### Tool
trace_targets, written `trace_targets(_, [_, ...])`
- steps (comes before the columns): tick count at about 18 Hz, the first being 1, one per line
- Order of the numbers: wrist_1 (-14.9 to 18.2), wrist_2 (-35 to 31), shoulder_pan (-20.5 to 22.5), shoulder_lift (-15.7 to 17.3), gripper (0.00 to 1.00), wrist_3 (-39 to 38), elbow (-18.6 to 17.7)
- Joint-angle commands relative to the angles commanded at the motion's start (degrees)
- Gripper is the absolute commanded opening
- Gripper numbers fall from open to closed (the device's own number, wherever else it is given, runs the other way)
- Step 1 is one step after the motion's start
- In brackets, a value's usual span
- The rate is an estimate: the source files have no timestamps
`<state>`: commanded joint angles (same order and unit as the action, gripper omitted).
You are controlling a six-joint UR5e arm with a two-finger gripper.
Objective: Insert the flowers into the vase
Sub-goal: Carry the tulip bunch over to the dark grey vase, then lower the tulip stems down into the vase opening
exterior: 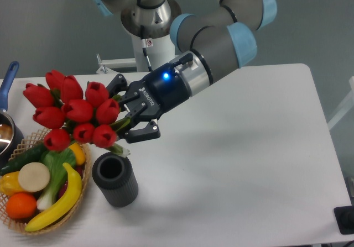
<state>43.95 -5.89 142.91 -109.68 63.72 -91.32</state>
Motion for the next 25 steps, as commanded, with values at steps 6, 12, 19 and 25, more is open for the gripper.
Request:
trace_targets(6, [0.0, 1.9, -0.7, -2.3, 0.43, 0.1, 1.7])
trace_targets(12, [0.0, 2.0, -1.2, -3.3, 0.44, 0.1, 1.6])
trace_targets(19, [0.0, 2.0, -1.3, -4.1, 0.44, 0.1, 0.5])
trace_targets(25, [0.0, 2.0, -1.4, -5.0, 0.44, 0.1, 0.1])
